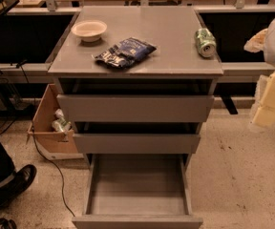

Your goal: Close bottom drawer

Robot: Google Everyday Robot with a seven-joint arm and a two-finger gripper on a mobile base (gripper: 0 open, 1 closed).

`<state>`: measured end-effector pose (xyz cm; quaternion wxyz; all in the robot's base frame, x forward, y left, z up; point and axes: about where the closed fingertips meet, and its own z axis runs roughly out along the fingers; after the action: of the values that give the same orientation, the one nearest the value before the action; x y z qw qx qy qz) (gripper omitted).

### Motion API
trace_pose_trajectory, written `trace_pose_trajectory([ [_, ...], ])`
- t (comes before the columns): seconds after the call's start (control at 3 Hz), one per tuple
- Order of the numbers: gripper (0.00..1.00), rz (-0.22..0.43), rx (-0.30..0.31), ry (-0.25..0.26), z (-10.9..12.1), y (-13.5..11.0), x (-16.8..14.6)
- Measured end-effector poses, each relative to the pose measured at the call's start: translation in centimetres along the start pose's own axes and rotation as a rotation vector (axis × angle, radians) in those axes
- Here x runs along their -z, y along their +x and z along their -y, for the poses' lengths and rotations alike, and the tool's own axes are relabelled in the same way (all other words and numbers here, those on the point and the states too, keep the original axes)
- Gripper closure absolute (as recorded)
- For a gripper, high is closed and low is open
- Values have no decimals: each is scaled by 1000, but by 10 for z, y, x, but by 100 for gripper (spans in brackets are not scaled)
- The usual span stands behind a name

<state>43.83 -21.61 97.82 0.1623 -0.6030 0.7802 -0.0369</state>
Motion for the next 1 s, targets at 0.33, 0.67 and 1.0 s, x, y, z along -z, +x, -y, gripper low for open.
trace_pose_trajectory([
  [0.33, 0, 0, 0, 0, 0, 0, 0],
  [0.67, 0, -1, -11, -2, -10, 11, -27],
  [1.0, 0, 4, -34, -29, -39, 35, -114],
])
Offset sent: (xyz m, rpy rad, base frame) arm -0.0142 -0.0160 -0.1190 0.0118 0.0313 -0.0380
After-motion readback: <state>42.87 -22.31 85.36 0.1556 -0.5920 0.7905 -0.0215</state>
